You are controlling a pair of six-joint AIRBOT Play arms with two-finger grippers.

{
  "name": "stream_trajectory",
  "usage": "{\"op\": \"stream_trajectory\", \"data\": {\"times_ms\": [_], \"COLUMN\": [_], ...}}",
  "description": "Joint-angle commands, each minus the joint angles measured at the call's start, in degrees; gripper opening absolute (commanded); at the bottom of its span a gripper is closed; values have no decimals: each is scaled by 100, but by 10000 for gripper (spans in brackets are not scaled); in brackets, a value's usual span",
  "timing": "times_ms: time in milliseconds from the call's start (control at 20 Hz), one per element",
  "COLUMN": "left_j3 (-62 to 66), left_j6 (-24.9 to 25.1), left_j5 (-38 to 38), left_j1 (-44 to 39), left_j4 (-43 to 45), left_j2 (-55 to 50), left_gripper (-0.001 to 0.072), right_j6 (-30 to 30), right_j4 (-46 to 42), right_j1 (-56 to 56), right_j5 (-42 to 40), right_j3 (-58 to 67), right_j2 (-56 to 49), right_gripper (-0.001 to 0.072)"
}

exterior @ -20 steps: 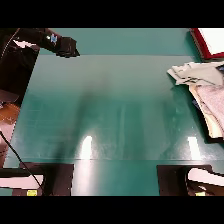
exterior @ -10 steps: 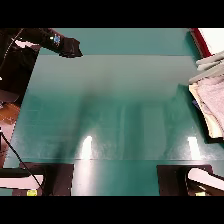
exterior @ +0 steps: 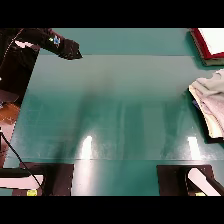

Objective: Fold the shirts.

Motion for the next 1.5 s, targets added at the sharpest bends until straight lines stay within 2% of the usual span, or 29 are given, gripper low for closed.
{"op": "stream_trajectory", "data": {"times_ms": [0,150,200,300,350,400,550,650,750,900,1050,1100,1150,1200,1450], "left_j3": [0,0,0,0,0,0,0,0,0,0,0,0,0,0,0], "left_j6": [57,59,59,57,57,57,57,48,50,50,50,50,50,50,50], "left_j5": [-105,-105,-103,-105,-103,-103,-59,-61,-7,151,251,249,247,249,249], "left_j1": [-4,-4,-4,-4,-4,-4,-2,-2,-2,-2,-2,-2,-2,-2,-2], "left_j4": [0,2,2,0,2,0,2,-7,-22,-22,-22,-22,-22,-22,-22], "left_j2": [0,0,0,0,0,0,0,0,2,0,0,0,0,0,0], "left_gripper": [23,24,23,23,23,24,24,24,24,24,24,24,24,24,24], "right_j6": [459,664,664,664,662,662,656,564,431,245,197,190,188,186,186], "right_j4": [-1025,-1528,-1681,-1930,-1923,-1917,-1596,-804,103,1408,1888,1886,1886,1886,1862], "right_j1": [-2,-4,-7,-155,-339,-577,-1237,-1447,-1453,-1453,-1453,-1451,-1445,-1443,-1226], "right_j5": [579,1051,1187,1351,1425,1519,1700,1681,1580,1331,1211,1202,1202,1204,1174], "right_j3": [-839,-1384,-1515,-1670,-1674,-1639,-1331,-1078,-861,-669,-538,-501,-479,-481,-485], "right_j2": [455,562,562,560,555,560,562,562,562,562,560,560,562,562,557], "right_gripper": [18,22,82,467,540,540,533,530,447,434,430,391,174,19,19]}}
